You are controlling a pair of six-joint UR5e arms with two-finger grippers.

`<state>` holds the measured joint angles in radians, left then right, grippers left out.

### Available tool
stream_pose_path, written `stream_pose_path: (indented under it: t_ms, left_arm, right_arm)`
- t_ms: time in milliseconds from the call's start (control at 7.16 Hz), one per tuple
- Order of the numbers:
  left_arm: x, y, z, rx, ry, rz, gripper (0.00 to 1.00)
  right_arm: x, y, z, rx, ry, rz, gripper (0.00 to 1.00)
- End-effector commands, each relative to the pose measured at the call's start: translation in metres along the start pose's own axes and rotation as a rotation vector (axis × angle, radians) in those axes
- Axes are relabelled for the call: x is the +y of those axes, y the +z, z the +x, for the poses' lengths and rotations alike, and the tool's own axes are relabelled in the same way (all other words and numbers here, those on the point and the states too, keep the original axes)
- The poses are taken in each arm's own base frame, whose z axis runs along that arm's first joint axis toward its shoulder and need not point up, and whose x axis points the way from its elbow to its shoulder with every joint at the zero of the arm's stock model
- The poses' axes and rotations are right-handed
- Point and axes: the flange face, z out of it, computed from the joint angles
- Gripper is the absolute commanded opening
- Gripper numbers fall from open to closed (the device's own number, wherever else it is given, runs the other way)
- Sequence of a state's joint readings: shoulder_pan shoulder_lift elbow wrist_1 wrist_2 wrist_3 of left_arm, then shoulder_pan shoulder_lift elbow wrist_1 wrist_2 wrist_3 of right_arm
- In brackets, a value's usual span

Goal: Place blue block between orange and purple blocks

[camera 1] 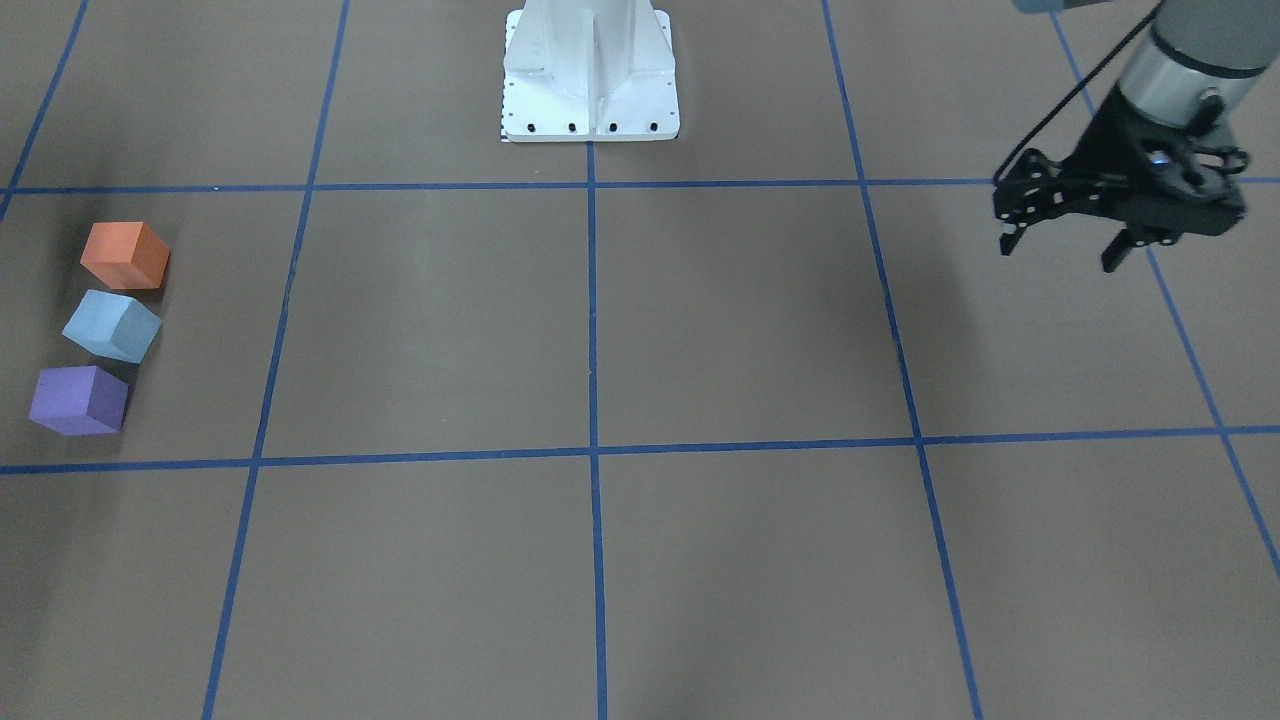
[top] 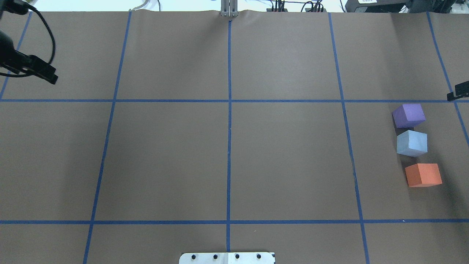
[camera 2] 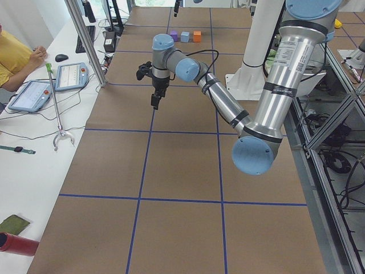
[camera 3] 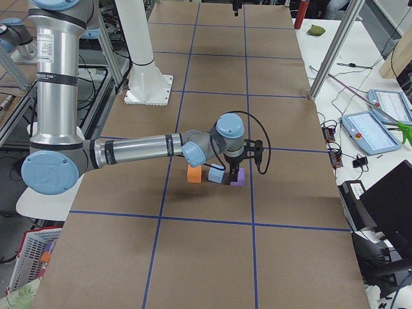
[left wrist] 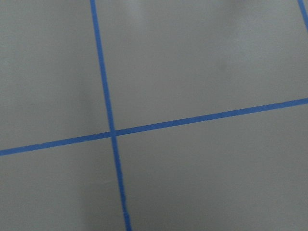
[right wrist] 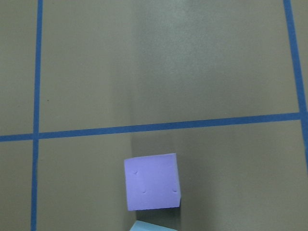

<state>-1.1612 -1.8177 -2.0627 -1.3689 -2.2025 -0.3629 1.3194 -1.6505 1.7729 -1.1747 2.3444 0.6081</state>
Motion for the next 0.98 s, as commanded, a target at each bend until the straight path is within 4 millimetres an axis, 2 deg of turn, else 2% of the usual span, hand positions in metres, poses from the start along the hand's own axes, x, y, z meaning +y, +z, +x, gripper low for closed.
stream_pose_path:
  t_ms: [0, 140, 279, 419, 559, 698, 838]
  left_arm:
    - [0.032, -0.009, -0.102, 0.033, 0.009, 0.04, 1.0]
    - [0.032, 0.007, -0.143, 0.014, 0.05, 0.025, 1.0]
    - [0.034, 0.007, -0.177, -0.006, 0.045, 0.021, 1.0]
    - [0.042, 0.011, -0.229, -0.002, 0.032, 0.004, 1.0]
    - [0.055, 0.03, -0.287, 0.04, 0.017, -0.031, 1.0]
    - [0.061, 0.043, -0.327, 0.043, 0.04, -0.036, 1.0]
    - [0.065, 0.051, -0.335, 0.051, 0.032, -0.042, 1.0]
  right_arm:
    - [0.0, 0.0, 0.012, 0.01, -0.067, -0.004, 1.0]
    - [-0.003, -0.009, 0.02, 0.011, -0.052, 0.015, 1.0]
    - [-0.003, -0.011, 0.019, 0.01, -0.056, 0.019, 1.0]
    - [-0.003, -0.017, 0.02, 0.008, -0.063, 0.029, 1.0]
    - [-0.001, -0.015, 0.024, 0.013, -0.108, 0.024, 1.0]
    - [0.0, -0.021, 0.028, 0.014, -0.123, 0.034, 1.0]
    - [0.011, -0.017, 0.035, 0.019, -0.118, 0.018, 1.0]
